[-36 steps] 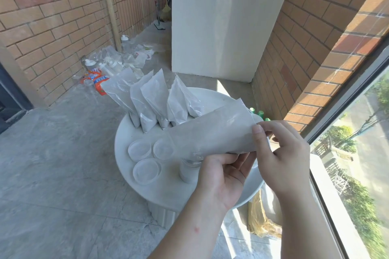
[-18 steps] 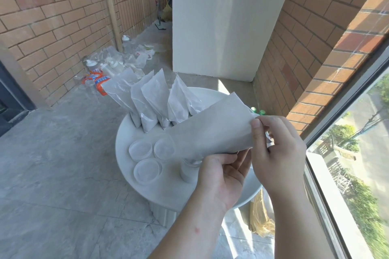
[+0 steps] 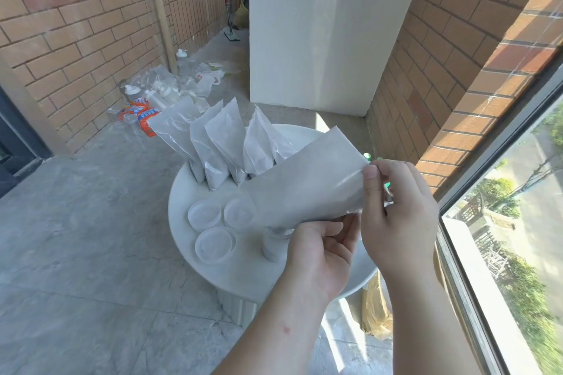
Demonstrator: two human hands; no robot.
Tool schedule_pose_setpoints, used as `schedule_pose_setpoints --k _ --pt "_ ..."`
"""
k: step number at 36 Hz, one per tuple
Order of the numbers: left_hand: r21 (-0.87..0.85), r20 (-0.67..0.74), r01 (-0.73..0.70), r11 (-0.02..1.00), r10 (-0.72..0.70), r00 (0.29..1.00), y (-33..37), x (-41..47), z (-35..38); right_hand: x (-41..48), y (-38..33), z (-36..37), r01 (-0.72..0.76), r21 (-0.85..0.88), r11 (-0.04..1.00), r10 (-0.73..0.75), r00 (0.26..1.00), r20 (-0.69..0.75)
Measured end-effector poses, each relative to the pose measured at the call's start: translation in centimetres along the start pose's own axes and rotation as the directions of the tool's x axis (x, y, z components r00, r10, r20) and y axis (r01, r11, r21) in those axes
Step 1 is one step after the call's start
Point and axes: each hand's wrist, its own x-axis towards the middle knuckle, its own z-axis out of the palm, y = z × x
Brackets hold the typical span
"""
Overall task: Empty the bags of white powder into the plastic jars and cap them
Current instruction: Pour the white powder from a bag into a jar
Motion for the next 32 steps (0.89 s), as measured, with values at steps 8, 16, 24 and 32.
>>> schedule_pose_setpoints --k 8,16,24,32 --pt "-0.032 -0.017 0.000 0.999 -0.001 1.000 0.05 -0.17 0.18 0.09 -0.18 0.01 0.004 0.002 1.000 -0.004 1.000 0.003" --pt "-0.034 0.000 0.005 0.999 -0.005 1.000 -0.03 -0.31 0.35 0.15 -0.13 0.00 0.012 0.010 1.000 -0.012 0.999 0.029" --pt "-0.016 0.014 -0.003 1.000 0.003 1.000 -0.01 -0.36 0.29 0.20 -0.28 -0.01 0.035 0.004 0.999 -0.035 0.999 0.011" --pt "-0.032 0.020 0.003 0.999 -0.002 1.000 -0.10 -0.21 0.21 0.03 0.02 0.07 -0.011 -0.006 1.000 0.011 1.000 0.026"
